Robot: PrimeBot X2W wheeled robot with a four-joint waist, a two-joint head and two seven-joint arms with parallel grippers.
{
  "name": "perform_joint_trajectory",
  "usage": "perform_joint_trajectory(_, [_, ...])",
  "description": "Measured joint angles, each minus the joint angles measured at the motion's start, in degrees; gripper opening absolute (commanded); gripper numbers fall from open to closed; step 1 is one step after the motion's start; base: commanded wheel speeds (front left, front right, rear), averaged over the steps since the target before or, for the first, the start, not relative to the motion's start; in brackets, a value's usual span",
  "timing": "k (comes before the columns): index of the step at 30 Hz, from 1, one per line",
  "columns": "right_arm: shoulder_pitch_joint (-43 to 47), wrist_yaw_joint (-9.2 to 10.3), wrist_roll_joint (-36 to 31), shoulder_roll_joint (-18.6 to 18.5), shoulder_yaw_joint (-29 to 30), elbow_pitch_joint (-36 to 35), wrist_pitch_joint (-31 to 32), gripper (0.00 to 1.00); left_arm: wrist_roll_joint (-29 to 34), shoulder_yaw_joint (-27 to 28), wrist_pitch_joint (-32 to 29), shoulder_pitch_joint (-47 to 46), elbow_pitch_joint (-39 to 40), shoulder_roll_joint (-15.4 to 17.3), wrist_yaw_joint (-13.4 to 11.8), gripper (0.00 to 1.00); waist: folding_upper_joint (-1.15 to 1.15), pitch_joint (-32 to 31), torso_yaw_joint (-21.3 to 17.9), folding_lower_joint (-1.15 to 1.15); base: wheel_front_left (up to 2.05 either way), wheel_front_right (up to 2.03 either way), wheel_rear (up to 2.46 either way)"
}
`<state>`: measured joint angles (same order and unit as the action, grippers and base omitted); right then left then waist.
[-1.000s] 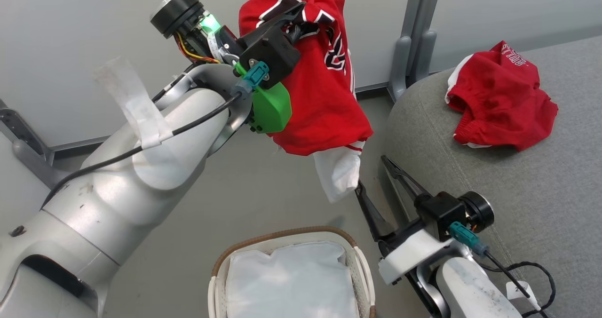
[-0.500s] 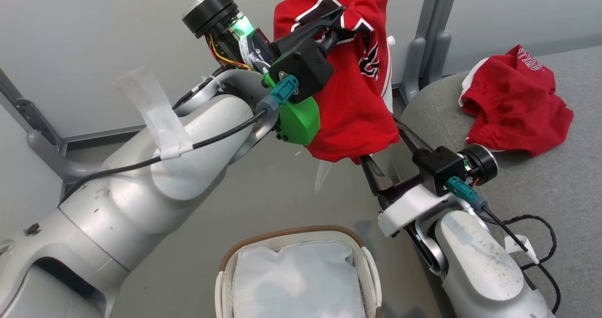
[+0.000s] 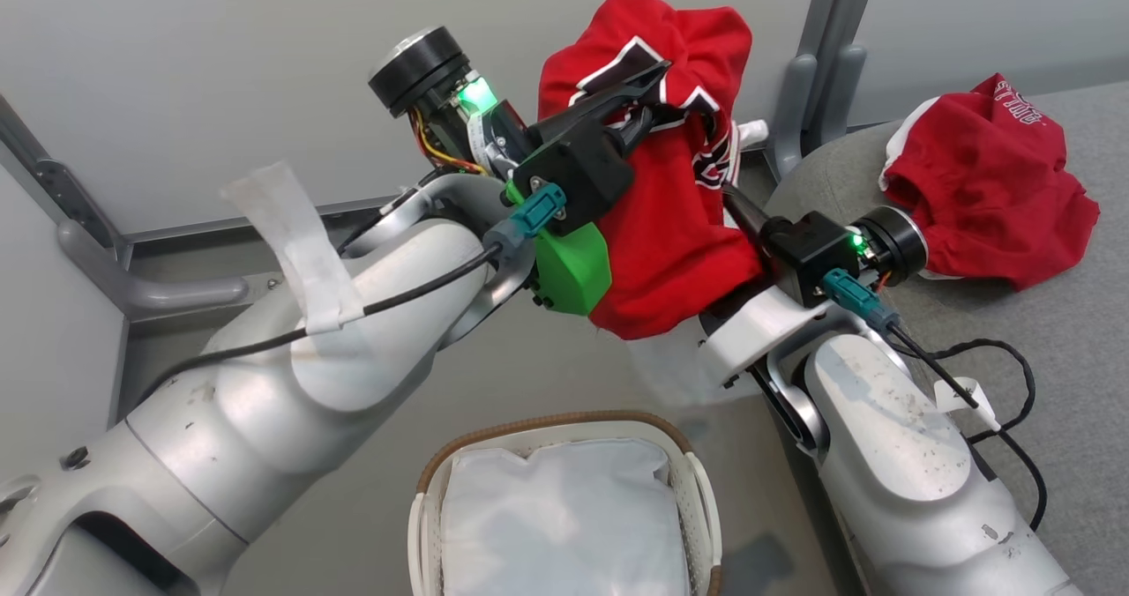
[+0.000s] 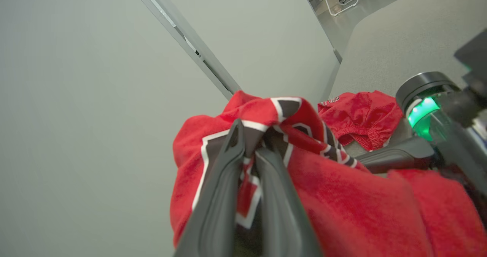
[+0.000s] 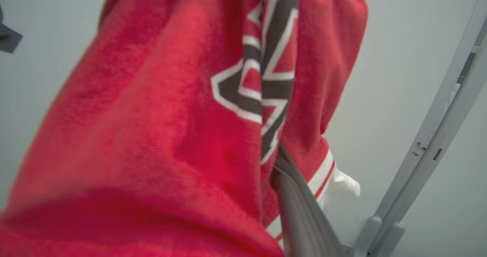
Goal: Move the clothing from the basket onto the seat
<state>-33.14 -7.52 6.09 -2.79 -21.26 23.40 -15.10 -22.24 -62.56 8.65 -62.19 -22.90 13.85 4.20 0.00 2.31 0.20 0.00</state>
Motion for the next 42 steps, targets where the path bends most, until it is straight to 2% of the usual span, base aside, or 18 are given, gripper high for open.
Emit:
perform_joint_trajectory(9, [-0.5,-0.01,0.1,0.0,0.0,-0.9,0.0,0.00,-4.8,1.5,2.1,6.3,-2.1,1.4,-0.7,0.02,0.00,1.4,-0.2,0.00,0.00,0.00,0.00])
perform_joint_trajectory(10, [-0.4,-0.01,0.1,0.0,0.2,-1.1,0.0,0.00,-5.6,1.8,2.6,7.3,-2.5,1.4,-0.9,0.28,0.00,1.5,-0.3,0.00,0.00,0.00,0.00])
perform_joint_trajectory(11, [-0.3,-0.01,0.1,0.0,0.4,-1.3,0.0,0.00,-6.3,2.2,3.2,8.5,-2.9,1.4,-1.3,0.35,0.00,1.7,-0.3,0.00,0.00,0.00,0.00])
perform_joint_trajectory(12, [-0.2,-0.01,0.1,0.0,0.7,-1.4,0.0,0.00,-6.6,2.4,3.5,9.4,-3.2,1.4,-1.4,0.48,0.00,1.8,-0.3,0.00,0.00,0.00,0.00])
perform_joint_trajectory(14, [0.0,-0.01,0.0,0.0,1.4,-1.7,0.0,0.00,-7.8,3.1,4.5,11.7,-3.9,1.3,-2.2,1.00,0.00,2.1,-0.3,0.00,0.00,0.00,0.00])
perform_joint_trajectory(18, [1.0,-0.01,-0.1,0.0,2.9,-2.0,0.0,0.00,-10.1,5.3,6.0,16.6,-4.5,0.4,-3.2,1.00,0.00,2.8,-0.3,0.00,0.00,0.00,0.00])
perform_joint_trajectory(25, [2.4,-0.01,-0.7,0.0,4.9,-2.4,0.0,0.00,-9.2,10.2,6.4,24.4,-3.0,-0.6,-3.9,1.00,0.00,4.2,-0.3,0.00,0.00,0.00,0.00])
perform_joint_trajectory(34, [4.7,-0.01,-1.1,0.0,7.8,-2.7,0.0,0.00,-5.9,18.3,6.4,33.5,-0.2,-3.0,-3.2,1.00,0.00,5.4,-1.1,0.00,0.00,0.00,0.00])
perform_joint_trajectory(42, [5.7,-0.01,-1.7,0.0,11.6,-3.8,0.0,0.00,-1.3,23.4,6.4,36.0,2.4,-4.3,-2.0,1.00,0.00,6.8,-4.5,0.00,0.00,0.00,0.00])
